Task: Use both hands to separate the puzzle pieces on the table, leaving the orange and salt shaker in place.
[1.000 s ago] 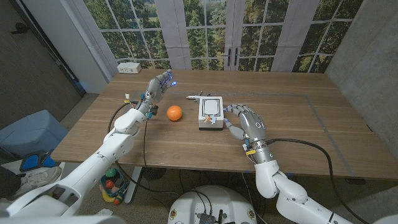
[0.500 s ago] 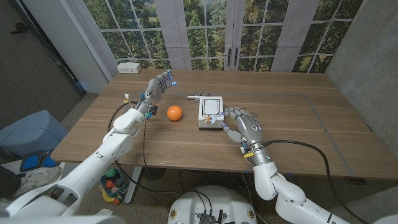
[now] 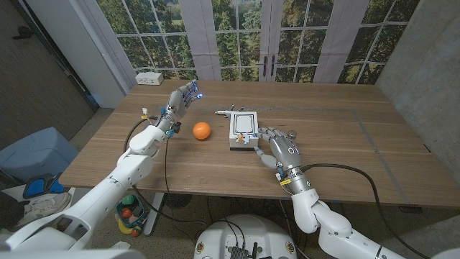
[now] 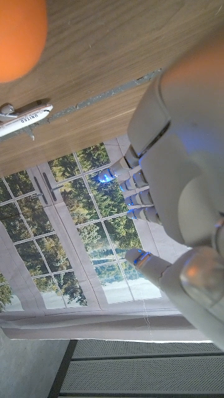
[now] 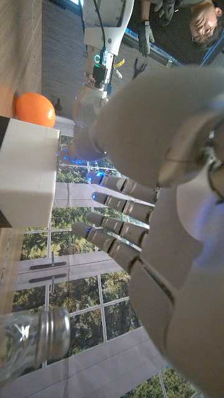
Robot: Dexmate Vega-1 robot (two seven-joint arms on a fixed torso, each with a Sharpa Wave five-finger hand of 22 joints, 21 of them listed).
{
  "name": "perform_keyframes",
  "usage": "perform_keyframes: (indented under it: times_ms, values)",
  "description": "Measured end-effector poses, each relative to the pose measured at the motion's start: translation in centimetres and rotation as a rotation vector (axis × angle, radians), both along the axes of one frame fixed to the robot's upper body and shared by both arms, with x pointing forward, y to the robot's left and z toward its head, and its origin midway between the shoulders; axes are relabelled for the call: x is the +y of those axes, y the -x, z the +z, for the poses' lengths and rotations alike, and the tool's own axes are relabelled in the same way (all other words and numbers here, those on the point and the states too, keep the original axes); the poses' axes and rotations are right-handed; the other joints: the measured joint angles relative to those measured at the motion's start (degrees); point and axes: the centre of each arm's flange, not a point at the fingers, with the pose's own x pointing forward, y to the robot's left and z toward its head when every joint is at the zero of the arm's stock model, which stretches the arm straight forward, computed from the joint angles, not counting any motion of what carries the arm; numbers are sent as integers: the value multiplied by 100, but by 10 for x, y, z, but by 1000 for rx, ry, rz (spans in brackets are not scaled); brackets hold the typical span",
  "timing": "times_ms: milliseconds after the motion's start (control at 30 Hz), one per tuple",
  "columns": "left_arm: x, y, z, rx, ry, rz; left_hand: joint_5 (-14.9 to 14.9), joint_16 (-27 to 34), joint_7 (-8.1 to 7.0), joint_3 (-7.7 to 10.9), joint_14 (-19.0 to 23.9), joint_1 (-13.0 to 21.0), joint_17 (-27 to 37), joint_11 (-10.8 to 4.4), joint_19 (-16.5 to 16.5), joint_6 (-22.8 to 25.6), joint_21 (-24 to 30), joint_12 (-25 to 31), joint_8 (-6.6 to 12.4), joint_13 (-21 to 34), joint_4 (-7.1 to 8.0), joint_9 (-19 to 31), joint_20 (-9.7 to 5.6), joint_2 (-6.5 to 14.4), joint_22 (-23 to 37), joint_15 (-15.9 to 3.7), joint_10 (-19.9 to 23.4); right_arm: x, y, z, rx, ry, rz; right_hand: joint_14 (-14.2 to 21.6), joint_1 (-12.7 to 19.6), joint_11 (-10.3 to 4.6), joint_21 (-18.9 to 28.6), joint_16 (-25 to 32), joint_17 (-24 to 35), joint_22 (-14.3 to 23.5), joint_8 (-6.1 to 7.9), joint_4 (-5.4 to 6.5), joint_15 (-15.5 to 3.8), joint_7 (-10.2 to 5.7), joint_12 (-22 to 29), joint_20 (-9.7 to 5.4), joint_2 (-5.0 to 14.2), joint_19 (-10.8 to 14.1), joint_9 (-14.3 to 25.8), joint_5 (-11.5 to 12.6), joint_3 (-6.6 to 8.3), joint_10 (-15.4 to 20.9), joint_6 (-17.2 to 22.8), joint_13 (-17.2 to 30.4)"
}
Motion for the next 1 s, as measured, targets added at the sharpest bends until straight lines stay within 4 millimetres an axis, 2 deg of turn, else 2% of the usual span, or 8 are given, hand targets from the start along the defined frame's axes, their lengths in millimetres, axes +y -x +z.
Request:
perform_keyframes:
  times_ms: [200,267,500,567,733,800,1000]
  values:
    - [3,3,2,-7,-5,1,0,0,0,0,0,-7,0,0,31,0,-1,0,0,0,0,0,-31,-7,0,0,0,4,-4,-3,-13,19,15,-158,53,48,0,-19,26,0,0,22,32,22,-65,7,53,-115,0,0,-22,-157,-22,13]
    - [4,5,3,-12,-9,1,0,0,0,0,0,-21,0,0,31,0,-1,0,0,0,0,0,-31,8,0,0,0,7,-4,-3,-26,23,30,-195,58,47,0,-22,29,26,-40,31,9,2,-95,15,58,-178,0,0,-77,-237,-42,27]
    - [5,8,5,-15,-11,-1,0,0,0,0,0,-44,0,0,52,0,-46,0,0,0,0,0,-9,-14,0,0,0,9,-9,-6,-34,30,33,-328,83,81,0,-64,53,29,-44,47,43,-82,-137,-8,83,-256,-1,1,-139,-349,-60,49]
    - [5,7,4,-11,-10,-2,0,0,0,0,0,-44,0,0,62,0,-46,0,0,0,0,0,0,-14,0,0,0,10,-12,-7,-32,33,30,-369,136,71,0,-64,53,29,-44,47,22,-82,-151,21,134,-286,-1,1,-140,-420,-60,53]
    - [6,10,5,-9,-15,-3,0,0,11,0,0,-44,0,0,62,11,-46,0,0,0,0,0,0,-14,0,0,0,12,-15,-8,-43,32,39,-400,174,40,0,-63,53,29,-89,45,52,-137,-195,0,99,-307,-1,1,-174,-450,-115,53]
    - [6,9,4,-7,-15,-3,0,0,11,0,0,-44,0,0,62,11,-46,0,0,0,0,0,0,-14,0,0,0,12,-17,-9,-41,35,37,-421,235,48,0,-63,77,29,-89,46,31,-153,-195,22,157,-328,-1,1,-188,-505,-132,53]
    - [7,13,7,-11,-21,-5,0,0,11,0,0,-62,0,0,61,11,-70,0,0,0,0,0,0,-32,31,0,0,14,-22,-10,-54,29,47,-450,236,10,0,-85,80,29,-130,46,40,-184,-194,11,158,-358,-1,1,-188,-543,-163,61]
